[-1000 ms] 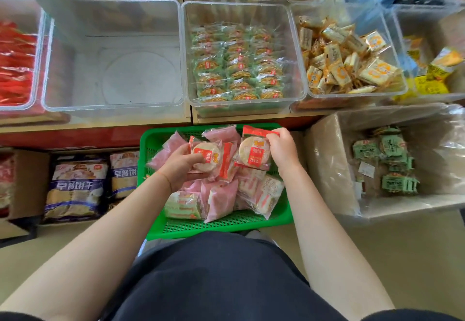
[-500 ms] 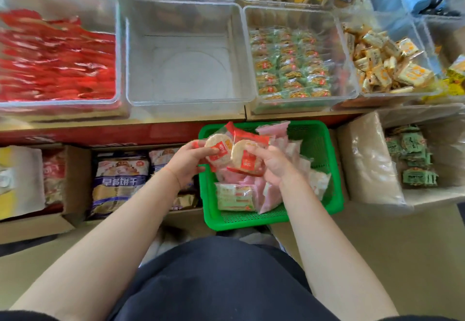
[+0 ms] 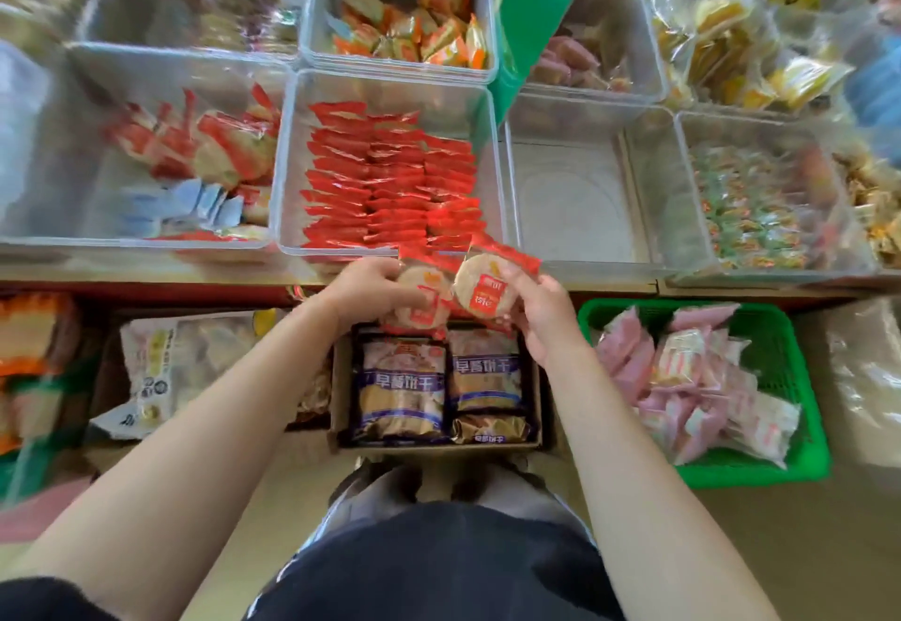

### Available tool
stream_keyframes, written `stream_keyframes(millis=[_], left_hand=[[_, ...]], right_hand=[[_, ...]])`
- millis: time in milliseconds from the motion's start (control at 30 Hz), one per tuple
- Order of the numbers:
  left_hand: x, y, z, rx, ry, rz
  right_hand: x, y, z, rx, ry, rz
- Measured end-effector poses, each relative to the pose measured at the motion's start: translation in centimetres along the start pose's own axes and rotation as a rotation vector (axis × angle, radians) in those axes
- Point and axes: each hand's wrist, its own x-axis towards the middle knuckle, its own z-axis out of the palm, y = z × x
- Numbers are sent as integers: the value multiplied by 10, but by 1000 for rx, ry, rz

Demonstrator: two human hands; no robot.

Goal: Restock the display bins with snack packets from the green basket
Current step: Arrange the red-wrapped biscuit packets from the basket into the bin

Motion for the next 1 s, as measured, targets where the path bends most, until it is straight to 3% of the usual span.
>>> stream_keyframes(millis=[133,233,367,467,633,867,1000], left_hand=[[23,-7,-43,-72,371,153],[49,-9,-67,-197,448,195],[86,-5,-93,246,531,401],[112,-1,-111,502,535,438],[154,-15,-134,652,500,420],[166,-23,-137,652,518,462],[168,-25,-136,684,500,437]], right_hand=[[24,-22,27,-26,104,-100],[43,-40,44,-127,124,-143],[72,-57,62,-259,156,-174],[90,-72,72,-380,161,-264],[126,-98,84,-765,192,-471],[199,-112,116,-1235,318,-864],[220,-112,134,-1511,281,-841]])
